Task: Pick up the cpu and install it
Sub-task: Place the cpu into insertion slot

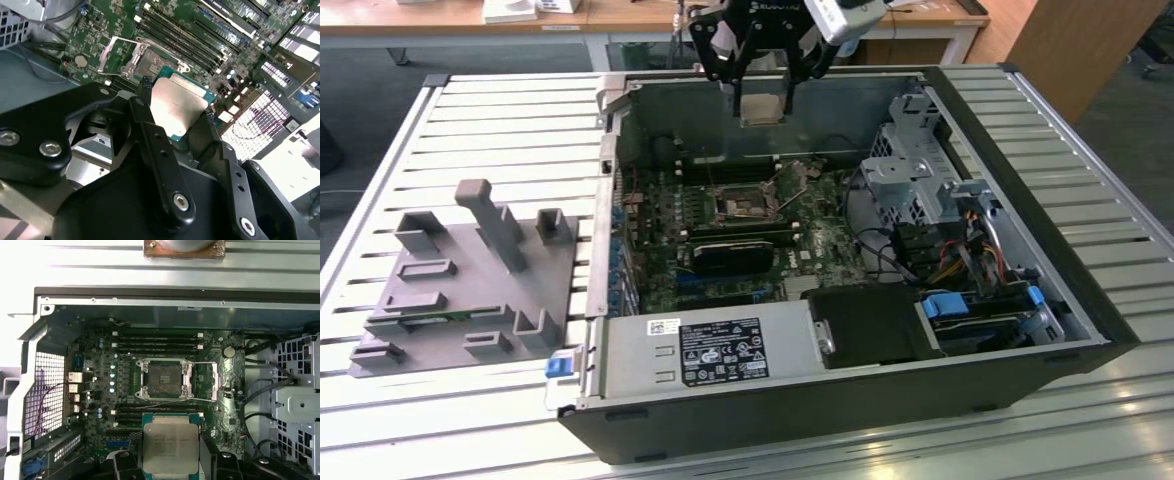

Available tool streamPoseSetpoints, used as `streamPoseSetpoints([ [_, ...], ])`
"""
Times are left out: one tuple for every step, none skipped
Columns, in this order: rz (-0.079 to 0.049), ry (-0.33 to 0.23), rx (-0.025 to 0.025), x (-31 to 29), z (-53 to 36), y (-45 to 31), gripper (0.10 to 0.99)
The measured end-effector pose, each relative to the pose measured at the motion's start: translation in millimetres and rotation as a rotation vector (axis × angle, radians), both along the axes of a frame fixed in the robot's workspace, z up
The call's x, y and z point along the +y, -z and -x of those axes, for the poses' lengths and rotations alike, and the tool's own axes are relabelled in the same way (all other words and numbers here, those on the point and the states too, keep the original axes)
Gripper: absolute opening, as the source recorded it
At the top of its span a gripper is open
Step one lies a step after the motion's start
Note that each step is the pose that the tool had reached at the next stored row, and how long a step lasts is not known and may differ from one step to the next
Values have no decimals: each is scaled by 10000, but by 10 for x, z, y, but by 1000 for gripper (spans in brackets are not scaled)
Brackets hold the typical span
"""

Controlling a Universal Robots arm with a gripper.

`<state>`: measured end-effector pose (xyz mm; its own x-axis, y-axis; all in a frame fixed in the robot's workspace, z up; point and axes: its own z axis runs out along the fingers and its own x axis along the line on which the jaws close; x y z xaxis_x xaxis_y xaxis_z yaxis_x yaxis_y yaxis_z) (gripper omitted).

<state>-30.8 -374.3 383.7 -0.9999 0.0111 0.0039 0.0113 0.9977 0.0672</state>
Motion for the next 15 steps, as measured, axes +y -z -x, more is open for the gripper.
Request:
streamPoseSetpoints([
  [0,158,0,0,0,1,541],
  [0,343,0,0,0,2,541],
  [-2,522,0,0,0,4,541],
  [-1,702,0,0,0,5,541],
  [-1,883,0,0,0,7,541],
  [-1,1061,-1,0,0,8,541],
  [-2,1243,0,0,0,10,541],
  [-1,1432,0,0,0,11,541],
  [-1,1618,0,0,0,13,541],
  [-1,1798,0,0,0,14,541],
  [-1,1977,0,0,0,16,541],
  [-2,2158,0,0,0,17,541],
  [-2,2336,-1,0,0,19,541],
  [-2,2523,0,0,0,21,541],
  [-2,2700,0,0,0,22,541],
])
